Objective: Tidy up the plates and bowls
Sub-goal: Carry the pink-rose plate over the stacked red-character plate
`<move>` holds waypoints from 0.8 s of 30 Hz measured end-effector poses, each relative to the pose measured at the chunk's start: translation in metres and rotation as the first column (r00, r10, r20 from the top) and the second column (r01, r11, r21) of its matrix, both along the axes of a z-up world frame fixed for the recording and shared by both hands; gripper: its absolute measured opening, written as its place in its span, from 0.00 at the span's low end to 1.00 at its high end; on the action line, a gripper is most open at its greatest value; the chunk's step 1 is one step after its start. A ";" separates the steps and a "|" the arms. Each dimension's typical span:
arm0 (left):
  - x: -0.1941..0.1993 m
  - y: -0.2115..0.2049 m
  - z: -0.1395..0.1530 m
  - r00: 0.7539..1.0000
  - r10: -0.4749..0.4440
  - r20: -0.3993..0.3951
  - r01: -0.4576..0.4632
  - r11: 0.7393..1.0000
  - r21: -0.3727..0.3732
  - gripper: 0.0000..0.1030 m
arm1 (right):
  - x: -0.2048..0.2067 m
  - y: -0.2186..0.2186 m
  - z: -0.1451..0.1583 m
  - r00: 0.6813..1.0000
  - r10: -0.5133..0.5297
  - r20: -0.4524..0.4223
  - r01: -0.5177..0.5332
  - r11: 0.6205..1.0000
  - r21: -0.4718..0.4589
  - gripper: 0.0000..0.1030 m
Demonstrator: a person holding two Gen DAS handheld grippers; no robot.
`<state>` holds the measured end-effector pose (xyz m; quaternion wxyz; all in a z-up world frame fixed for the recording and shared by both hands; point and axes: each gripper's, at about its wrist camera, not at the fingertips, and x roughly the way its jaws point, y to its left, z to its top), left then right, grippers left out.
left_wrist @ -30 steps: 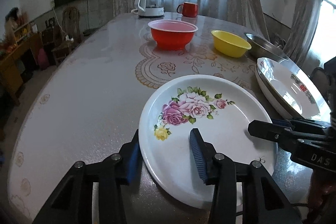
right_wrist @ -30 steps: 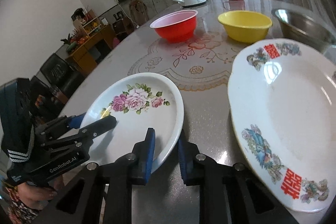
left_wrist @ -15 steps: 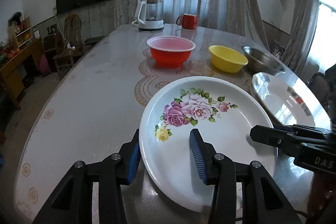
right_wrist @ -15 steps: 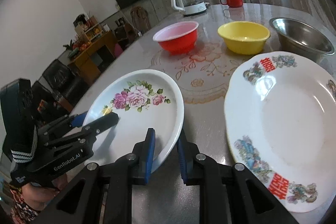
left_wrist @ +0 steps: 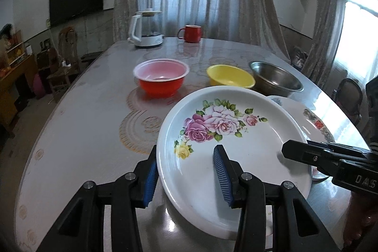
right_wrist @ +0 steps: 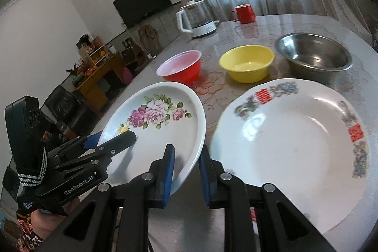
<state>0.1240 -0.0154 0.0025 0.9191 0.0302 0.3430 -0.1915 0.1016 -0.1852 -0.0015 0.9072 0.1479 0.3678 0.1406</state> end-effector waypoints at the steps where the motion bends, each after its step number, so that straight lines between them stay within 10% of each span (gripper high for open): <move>1: 0.001 -0.006 0.002 1.000 -0.011 0.001 0.011 1.000 0.000 0.44 | -0.002 -0.004 0.001 1.000 -0.009 0.001 0.009 1.000 0.001 0.19; 24: 0.008 -0.122 -0.010 0.978 -0.204 -0.042 0.208 0.974 0.095 0.44 | -0.027 -0.099 -0.016 0.972 -0.213 -0.098 0.217 0.976 0.032 0.20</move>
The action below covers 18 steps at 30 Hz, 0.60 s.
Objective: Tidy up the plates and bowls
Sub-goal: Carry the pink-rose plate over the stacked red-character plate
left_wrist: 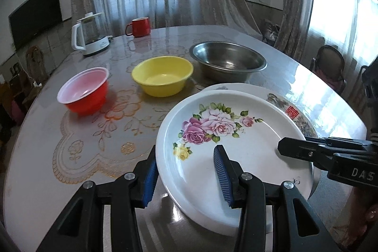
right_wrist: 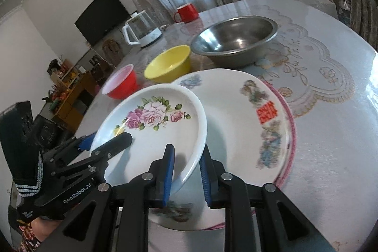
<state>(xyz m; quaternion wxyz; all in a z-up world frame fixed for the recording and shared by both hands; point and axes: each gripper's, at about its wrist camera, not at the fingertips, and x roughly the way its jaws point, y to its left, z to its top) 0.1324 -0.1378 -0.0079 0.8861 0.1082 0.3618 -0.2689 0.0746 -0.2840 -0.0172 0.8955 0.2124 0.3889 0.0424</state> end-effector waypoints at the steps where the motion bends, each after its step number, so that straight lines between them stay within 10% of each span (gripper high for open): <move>1: 0.001 -0.003 -0.001 1.000 -0.003 -0.003 0.003 1.000 0.007 0.44 | 0.000 -0.002 -0.001 1.000 -0.003 -0.009 0.003 1.000 -0.004 0.21; 18: -0.002 -0.034 -0.012 0.997 0.005 0.075 -0.012 0.996 0.092 0.51 | 0.011 -0.011 -0.006 0.995 -0.027 -0.094 0.020 0.997 -0.077 0.25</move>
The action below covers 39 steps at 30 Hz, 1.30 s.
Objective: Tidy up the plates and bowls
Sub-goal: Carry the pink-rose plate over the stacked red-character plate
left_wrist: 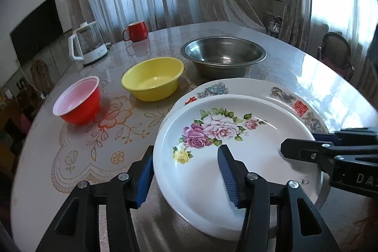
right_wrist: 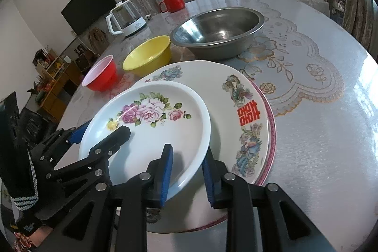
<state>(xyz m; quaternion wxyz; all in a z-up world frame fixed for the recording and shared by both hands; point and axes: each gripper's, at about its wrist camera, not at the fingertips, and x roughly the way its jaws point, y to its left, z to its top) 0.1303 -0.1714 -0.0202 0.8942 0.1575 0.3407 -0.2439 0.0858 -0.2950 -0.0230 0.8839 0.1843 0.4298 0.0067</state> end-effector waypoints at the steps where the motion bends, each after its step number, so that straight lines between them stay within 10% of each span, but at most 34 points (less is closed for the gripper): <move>1: -0.001 -0.002 0.000 1.000 -0.002 0.010 0.001 1.000 0.010 0.51 | 0.000 0.000 0.001 1.000 0.001 -0.005 -0.001 1.000 -0.010 0.25; 18: -0.005 -0.025 -0.007 0.999 -0.028 0.042 0.024 0.994 0.110 0.54 | 0.003 -0.002 0.014 0.999 -0.036 -0.017 0.031 0.974 -0.223 0.26; 39: -0.014 0.000 0.002 1.000 -0.007 -0.026 0.007 1.000 0.007 0.66 | 0.001 0.005 0.016 0.998 0.001 -0.067 -0.016 0.975 -0.223 0.34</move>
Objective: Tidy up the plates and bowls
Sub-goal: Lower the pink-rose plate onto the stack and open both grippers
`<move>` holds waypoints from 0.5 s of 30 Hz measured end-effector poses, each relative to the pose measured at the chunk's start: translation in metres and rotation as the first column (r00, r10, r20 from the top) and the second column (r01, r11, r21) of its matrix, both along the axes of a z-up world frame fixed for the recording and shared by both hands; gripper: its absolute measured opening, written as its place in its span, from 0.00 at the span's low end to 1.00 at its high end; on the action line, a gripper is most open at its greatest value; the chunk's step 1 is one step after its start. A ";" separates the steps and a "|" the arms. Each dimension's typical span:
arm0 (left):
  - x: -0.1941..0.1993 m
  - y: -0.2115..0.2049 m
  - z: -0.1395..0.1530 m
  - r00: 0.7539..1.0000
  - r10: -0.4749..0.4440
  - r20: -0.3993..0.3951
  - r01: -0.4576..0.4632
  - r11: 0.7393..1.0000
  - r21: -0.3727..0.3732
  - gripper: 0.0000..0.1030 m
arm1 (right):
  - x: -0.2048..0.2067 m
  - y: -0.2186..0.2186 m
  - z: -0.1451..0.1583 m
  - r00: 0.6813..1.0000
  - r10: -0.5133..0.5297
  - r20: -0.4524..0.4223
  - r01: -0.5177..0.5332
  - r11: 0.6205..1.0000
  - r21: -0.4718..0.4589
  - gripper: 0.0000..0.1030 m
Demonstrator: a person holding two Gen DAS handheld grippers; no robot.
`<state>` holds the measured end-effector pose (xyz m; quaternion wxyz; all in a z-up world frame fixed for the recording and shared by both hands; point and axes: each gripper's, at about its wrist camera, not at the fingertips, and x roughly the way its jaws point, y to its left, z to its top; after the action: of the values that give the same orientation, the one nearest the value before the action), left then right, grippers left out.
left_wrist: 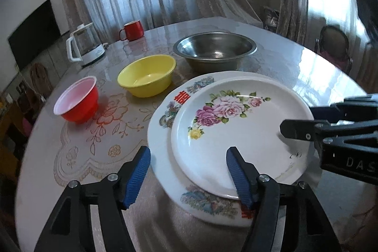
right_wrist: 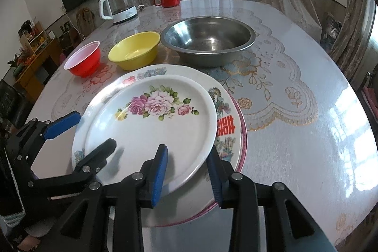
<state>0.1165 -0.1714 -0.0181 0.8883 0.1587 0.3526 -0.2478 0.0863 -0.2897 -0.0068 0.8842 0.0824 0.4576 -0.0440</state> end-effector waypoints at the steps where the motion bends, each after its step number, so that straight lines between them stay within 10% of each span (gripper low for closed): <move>1: 0.000 0.003 0.001 1.000 0.006 -0.004 -0.006 1.000 -0.012 0.66 | -0.001 0.001 0.000 1.000 0.001 -0.005 -0.001 1.000 0.001 0.34; 15: -0.002 0.032 0.014 0.997 0.078 -0.008 -0.079 0.993 -0.091 0.72 | -0.011 0.002 0.005 1.000 0.022 -0.014 -0.022 1.000 -0.009 0.35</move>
<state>0.1140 -0.1390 -0.0043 0.9029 0.1036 0.3487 -0.2289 0.0756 -0.2876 -0.0014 0.8818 0.0729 0.4644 -0.0369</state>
